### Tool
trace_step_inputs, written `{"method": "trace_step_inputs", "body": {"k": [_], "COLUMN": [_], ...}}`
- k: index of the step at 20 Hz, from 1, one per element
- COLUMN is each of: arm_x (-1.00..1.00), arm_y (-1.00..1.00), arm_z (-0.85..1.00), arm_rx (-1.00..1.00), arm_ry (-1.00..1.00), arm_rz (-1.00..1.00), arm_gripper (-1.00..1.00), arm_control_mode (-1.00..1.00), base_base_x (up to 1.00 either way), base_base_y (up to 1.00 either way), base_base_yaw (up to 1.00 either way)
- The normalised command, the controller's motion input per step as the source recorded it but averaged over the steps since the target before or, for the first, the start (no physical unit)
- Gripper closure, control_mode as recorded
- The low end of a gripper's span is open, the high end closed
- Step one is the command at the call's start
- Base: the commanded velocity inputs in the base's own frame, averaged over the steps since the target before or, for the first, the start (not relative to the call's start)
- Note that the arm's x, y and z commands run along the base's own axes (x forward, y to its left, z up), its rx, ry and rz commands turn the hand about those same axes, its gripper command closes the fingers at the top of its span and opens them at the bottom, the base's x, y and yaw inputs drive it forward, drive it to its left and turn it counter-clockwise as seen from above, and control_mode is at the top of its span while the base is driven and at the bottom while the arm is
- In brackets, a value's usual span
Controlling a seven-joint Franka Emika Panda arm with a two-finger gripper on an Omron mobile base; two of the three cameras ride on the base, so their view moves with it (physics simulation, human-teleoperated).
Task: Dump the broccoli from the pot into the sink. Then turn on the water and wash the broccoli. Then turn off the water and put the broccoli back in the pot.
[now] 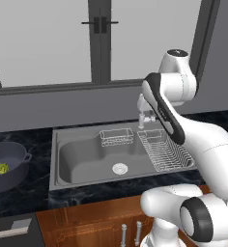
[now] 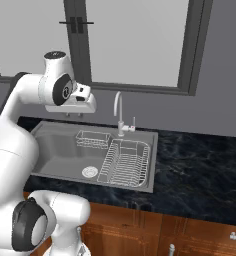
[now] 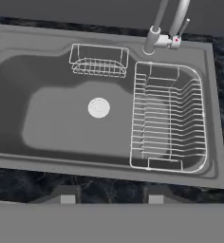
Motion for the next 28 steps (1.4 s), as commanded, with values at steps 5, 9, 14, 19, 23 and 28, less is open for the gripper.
{"method": "trace_step_inputs", "body": {"k": [5,9,14,19,23,28], "arm_x": [-0.03,-0.12,-0.02,0.0,0.0,-0.01], "arm_y": [0.19,0.4,0.51,0.43,0.42,0.56], "arm_z": [0.0,-0.21,-0.24,-0.03,0.0,0.0], "arm_rx": [-0.02,0.0,0.03,0.1,0.08,0.01], "arm_ry": [-0.13,-0.04,0.03,0.15,0.19,0.16], "arm_rz": [0.0,0.0,0.0,0.0,0.0,0.0], "arm_gripper": [-1.0,-1.0,-1.0,-1.0,-1.0,-1.0], "arm_control_mode": [-1.0,-1.0,-1.0,-1.0,-1.0,-1.0], "base_base_x": [0.0,0.0,0.0,0.0,0.0,0.0], "base_base_y": [0.0,0.0,0.0,0.0,0.0,0.0], "base_base_yaw": [0.0,0.0,0.0,0.0,0.0,0.0]}}
